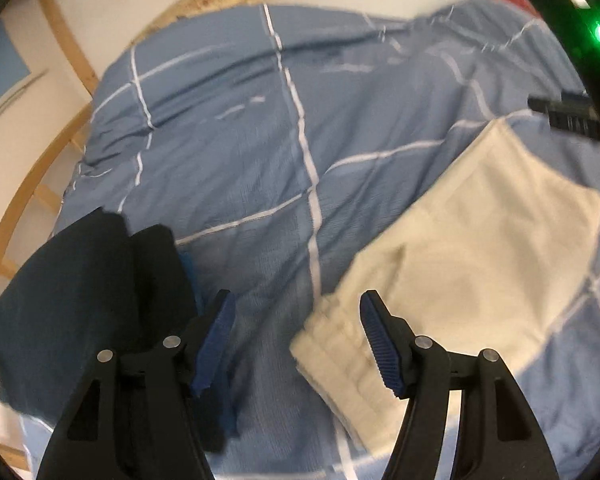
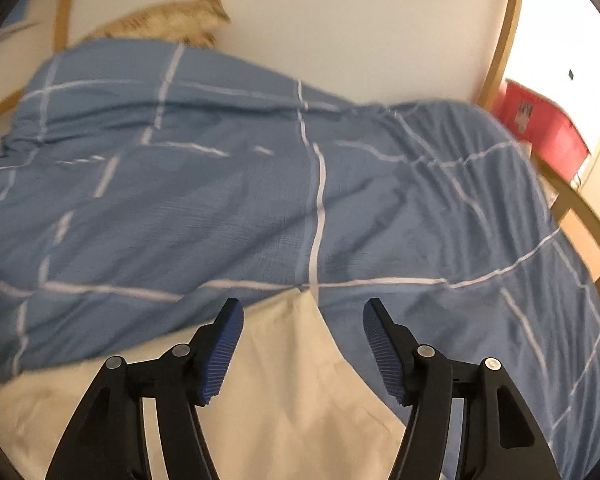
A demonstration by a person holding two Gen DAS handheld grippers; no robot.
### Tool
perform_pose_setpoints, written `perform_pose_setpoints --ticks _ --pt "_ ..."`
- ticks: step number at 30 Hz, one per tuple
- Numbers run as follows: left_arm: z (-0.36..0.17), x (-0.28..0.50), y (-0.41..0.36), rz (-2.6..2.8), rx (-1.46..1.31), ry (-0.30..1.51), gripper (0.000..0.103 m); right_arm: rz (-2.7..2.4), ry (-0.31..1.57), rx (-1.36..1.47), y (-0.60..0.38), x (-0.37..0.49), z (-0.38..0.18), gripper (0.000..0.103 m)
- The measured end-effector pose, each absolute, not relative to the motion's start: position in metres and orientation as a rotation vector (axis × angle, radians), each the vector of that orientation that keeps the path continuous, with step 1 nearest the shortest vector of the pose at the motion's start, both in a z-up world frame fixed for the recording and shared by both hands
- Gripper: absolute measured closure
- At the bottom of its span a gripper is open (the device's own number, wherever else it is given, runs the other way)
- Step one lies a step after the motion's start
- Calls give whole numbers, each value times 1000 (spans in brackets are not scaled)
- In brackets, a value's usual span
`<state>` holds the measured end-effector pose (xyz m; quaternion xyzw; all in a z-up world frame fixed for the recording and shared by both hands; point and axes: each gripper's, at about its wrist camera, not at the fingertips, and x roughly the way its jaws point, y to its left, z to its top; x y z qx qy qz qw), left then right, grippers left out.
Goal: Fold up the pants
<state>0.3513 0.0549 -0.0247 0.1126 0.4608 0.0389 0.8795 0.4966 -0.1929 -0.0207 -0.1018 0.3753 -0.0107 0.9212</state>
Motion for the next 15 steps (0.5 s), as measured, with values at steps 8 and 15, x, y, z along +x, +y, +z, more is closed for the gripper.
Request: perform_pose_setpoints --ticks 8,15 --pt "-33 294 75 78 -23 913 36 77 672 -177 -200 380 -7 36" --pt "-80 283 87 126 -314 947 36 75 629 -196 -193 330 -39 36"
